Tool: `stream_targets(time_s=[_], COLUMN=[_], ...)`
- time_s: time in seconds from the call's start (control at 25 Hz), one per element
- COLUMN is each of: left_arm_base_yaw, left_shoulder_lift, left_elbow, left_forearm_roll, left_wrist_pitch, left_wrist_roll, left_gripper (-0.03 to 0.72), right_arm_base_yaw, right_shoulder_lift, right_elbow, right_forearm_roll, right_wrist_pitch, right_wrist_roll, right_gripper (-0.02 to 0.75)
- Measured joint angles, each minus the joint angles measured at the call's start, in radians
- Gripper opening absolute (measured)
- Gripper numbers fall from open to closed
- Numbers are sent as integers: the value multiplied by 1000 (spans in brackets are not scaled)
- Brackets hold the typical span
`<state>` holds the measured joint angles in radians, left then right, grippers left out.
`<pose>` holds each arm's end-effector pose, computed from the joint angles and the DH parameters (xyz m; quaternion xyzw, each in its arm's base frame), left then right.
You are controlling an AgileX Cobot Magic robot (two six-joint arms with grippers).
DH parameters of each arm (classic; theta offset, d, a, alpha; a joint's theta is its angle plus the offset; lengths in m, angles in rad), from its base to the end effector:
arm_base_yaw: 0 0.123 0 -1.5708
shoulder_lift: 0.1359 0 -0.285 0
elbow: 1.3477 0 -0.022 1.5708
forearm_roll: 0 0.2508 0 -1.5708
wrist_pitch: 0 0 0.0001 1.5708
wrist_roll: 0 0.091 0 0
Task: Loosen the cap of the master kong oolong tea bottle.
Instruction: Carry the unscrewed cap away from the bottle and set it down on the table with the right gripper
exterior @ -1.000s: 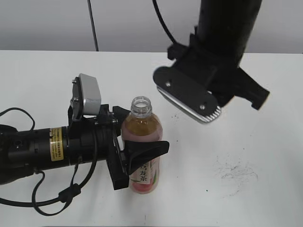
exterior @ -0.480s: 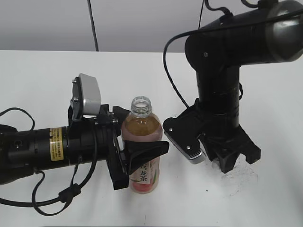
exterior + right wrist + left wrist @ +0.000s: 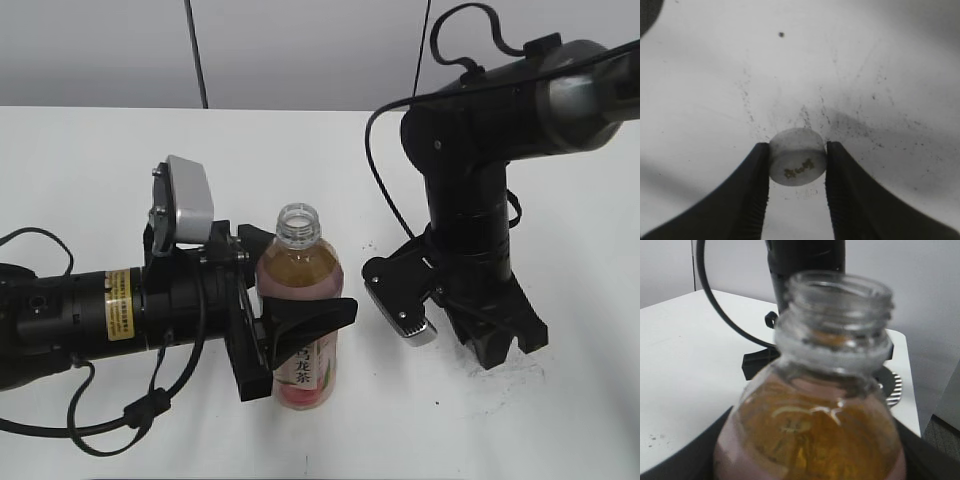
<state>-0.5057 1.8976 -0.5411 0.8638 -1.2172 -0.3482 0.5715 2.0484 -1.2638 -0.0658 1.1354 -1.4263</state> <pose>0.2179 -0.1948 0.1314 0.4261 0.6271 -0.4273 0.4925 0.2947 0.1831 0.1241 0.8428 -0.5215 -0.0289 0.1303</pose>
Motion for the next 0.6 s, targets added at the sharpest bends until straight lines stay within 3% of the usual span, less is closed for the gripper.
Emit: stream_targets(time_s=[0.28,0.36,0.52,0.6], left_arm_base_yaw=[0,0,0,0], left_shoulder_lift=[0,0,0,0], left_elbow=[0,0,0,0], left_forearm_roll=[0,0,0,0], left_wrist_pitch=[0,0,0,0], left_wrist_roll=[0,0,0,0], left_gripper=[445,445,445,445], right_arm_base_yaw=[-3,-3,-3,-3], right_shoulder_lift=[15,15,15,15], right_elbow=[0,0,0,0], right_forearm_roll=[-25,-28,-30,-44], right_wrist_pitch=[-13,-13,-13,-13], right_wrist_roll=[108,139,195,207], right_gripper=[293,358,567,611])
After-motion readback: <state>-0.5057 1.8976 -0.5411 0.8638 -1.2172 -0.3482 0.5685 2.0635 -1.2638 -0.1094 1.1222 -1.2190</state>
